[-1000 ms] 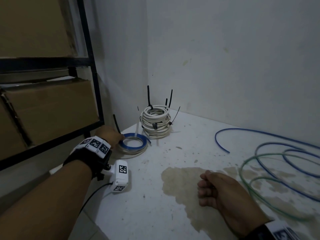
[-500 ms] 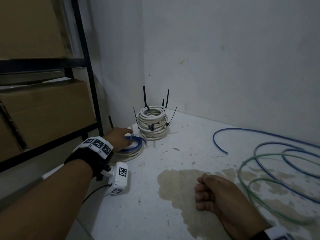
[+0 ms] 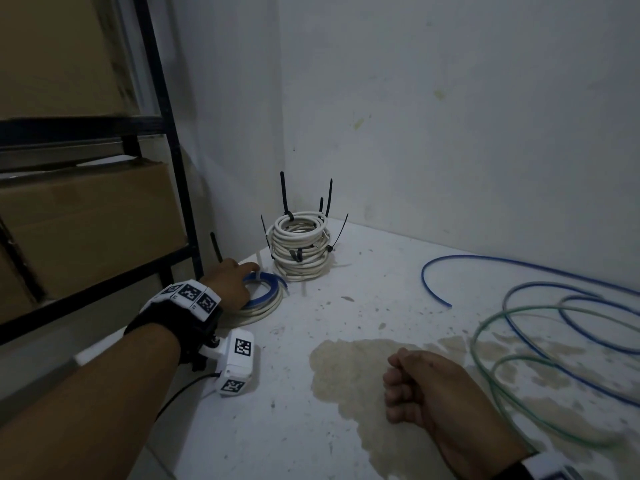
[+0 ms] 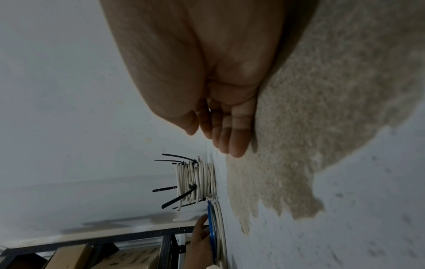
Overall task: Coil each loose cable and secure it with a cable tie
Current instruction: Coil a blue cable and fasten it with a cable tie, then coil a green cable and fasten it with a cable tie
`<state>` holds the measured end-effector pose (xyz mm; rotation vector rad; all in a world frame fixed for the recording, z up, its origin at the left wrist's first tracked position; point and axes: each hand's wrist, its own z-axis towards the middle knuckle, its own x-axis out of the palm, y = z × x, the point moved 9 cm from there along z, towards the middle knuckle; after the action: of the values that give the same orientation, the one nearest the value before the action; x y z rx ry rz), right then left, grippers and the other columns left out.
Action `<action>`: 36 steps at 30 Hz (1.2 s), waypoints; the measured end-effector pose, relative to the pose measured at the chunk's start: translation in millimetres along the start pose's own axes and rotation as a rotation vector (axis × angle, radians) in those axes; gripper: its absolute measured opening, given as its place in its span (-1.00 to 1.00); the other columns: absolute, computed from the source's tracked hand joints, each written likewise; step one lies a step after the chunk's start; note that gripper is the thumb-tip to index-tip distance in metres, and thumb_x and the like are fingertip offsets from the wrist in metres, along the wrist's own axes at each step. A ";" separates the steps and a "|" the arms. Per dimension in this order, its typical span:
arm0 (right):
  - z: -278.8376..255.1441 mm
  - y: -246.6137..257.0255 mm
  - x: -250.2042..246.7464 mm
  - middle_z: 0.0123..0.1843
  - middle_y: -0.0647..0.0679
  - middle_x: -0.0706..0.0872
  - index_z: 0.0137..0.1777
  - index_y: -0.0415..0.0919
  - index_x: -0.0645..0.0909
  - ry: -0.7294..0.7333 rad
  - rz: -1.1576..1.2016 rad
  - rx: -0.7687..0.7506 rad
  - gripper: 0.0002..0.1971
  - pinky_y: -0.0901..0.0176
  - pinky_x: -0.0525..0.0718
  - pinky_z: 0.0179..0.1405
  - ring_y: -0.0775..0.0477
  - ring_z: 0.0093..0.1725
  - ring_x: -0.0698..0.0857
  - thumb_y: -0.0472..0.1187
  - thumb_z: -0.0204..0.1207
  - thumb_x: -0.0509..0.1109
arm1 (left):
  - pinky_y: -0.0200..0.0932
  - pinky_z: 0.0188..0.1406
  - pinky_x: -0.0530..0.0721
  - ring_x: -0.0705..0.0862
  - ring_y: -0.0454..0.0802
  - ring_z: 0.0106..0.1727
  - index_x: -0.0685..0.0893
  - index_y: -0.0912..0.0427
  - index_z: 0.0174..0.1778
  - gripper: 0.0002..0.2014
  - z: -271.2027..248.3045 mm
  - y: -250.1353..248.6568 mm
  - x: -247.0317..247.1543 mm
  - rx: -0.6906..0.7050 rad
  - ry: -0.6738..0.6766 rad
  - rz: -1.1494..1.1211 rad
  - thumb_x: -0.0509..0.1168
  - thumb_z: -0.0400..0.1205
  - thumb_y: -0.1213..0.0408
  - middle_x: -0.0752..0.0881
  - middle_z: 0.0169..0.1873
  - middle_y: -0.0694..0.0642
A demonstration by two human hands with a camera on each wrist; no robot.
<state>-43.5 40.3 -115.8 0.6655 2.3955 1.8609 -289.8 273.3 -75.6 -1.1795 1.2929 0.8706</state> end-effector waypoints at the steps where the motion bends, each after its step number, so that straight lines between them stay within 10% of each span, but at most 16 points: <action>1: -0.1 0.0 -0.1 -0.35 -0.32 0.58 -0.17 -0.41 0.59 0.000 -0.003 0.000 -0.81 0.11 0.57 -0.59 -0.14 -0.51 0.54 -0.31 0.63 0.27 | -0.02 0.30 0.46 0.43 0.26 0.40 0.27 -0.06 0.56 -0.43 0.8 0.1 0.5 0.000 -0.005 0.009 0.20 0.62 0.34 0.36 0.42 0.26; 16: -3.5 -0.1 -0.4 -0.35 -0.28 0.58 -0.11 -0.43 0.58 -0.005 -0.008 0.017 -0.82 0.11 0.56 -0.56 -0.11 -0.53 0.55 -0.30 0.64 0.27 | -0.06 0.30 0.49 0.47 0.29 0.40 0.28 0.00 0.58 -0.47 -2.0 0.6 1.3 -0.030 -0.060 0.009 0.20 0.67 0.26 0.42 0.43 0.30; 22: -10.7 30.2 -8.7 -0.37 -0.19 0.64 -0.17 -0.27 0.63 0.003 -0.116 -0.063 -0.77 0.14 0.53 -0.52 -0.10 -0.53 0.54 -0.15 0.63 0.30 | -0.12 0.20 0.55 0.57 0.45 0.24 0.54 0.46 0.37 -0.61 -21.1 3.4 -50.7 -0.059 -0.404 -0.390 0.27 0.60 0.53 0.60 0.25 0.52; 26: -30.5 68.2 -39.2 -0.31 -0.06 0.70 -0.16 -0.18 0.65 0.001 -0.285 -0.202 -0.77 0.13 0.59 -0.46 -0.02 -0.45 0.61 -0.08 0.64 0.29 | 0.18 -0.03 0.65 0.69 0.38 -0.09 0.68 0.13 -0.04 -0.74 -48.3 -11.4 -82.9 -0.044 -0.632 -0.637 0.20 0.46 0.14 0.73 -0.14 0.35; 30: -57.7 91.2 -94.9 -0.19 -0.09 0.77 -0.17 -0.25 0.65 -0.060 -0.666 -0.298 -0.68 0.10 0.65 -0.36 0.00 -0.35 0.68 -0.02 0.64 0.25 | 0.00 -0.05 0.56 0.60 0.12 -0.18 0.65 0.04 -0.25 -0.90 -110.4 -131.8 -94.5 0.187 -0.668 -0.763 0.29 0.52 0.14 0.66 -0.31 0.11; 36: -101.1 98.5 -227.1 -0.23 -0.11 0.77 -0.18 -0.24 0.68 -0.371 -0.711 -0.175 -0.70 0.23 0.59 -0.48 0.02 -0.43 0.66 -0.07 0.65 0.27 | -0.19 -0.17 0.60 0.68 -0.15 -0.25 0.67 -0.03 -0.34 -0.82 -135.8 -319.0 -28.8 0.569 -0.242 -0.656 0.40 0.57 0.28 0.72 -0.34 -0.13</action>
<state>164.3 -113.5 -47.6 0.0934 1.8558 1.4550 -19.8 73.8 15.8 -0.9085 0.7899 0.1335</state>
